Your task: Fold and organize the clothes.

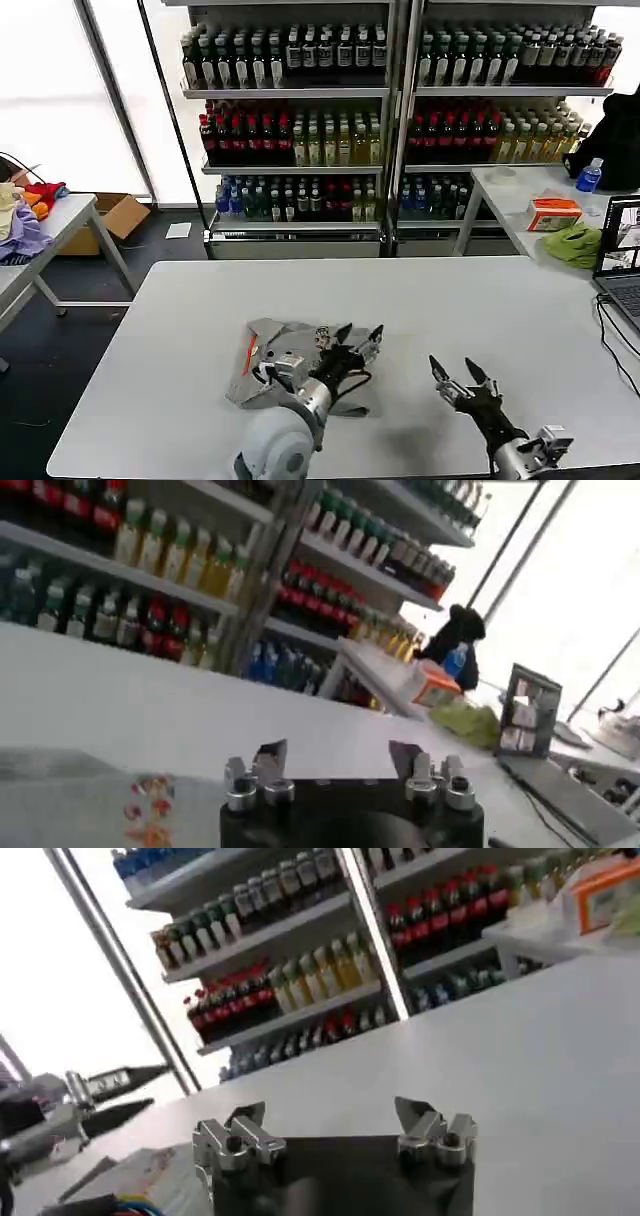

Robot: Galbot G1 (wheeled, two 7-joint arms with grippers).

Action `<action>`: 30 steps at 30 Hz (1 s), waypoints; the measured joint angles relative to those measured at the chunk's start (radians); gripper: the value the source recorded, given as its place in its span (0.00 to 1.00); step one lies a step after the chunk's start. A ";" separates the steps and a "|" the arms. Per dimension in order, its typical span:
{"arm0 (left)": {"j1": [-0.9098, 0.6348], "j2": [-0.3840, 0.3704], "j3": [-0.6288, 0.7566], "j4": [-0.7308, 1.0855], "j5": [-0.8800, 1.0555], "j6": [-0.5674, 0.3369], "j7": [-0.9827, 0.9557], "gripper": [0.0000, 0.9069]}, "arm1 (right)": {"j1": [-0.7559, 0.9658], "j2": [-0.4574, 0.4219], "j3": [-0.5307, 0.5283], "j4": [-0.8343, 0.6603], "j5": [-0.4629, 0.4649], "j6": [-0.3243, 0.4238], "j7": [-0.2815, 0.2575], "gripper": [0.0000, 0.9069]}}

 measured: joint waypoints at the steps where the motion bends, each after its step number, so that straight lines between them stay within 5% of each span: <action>1: 0.003 0.012 -0.020 -0.008 0.004 -0.003 0.010 1.00 | 0.015 -0.003 -0.020 -0.004 0.002 -0.012 0.007 1.00; 13: 0.127 0.161 -0.378 -0.048 0.092 -0.034 0.175 1.00 | 0.216 0.002 -0.288 -0.077 -0.001 -0.114 0.094 0.96; 15: 0.155 0.171 -0.427 -0.056 0.095 -0.038 0.188 1.00 | 0.241 0.007 -0.319 -0.092 -0.001 -0.121 0.109 0.53; 16: 0.169 0.175 -0.453 -0.058 0.095 -0.039 0.194 1.00 | 0.250 0.009 -0.332 -0.100 0.001 -0.124 0.117 0.19; 17: 0.182 0.177 -0.476 -0.060 0.095 -0.040 0.197 1.00 | 0.258 0.010 -0.344 -0.107 0.003 -0.127 0.123 0.00; 30: 0.275 0.195 -0.685 -0.074 0.044 -0.040 0.216 1.00 | 0.296 0.021 -0.410 -0.139 0.022 -0.137 0.173 0.00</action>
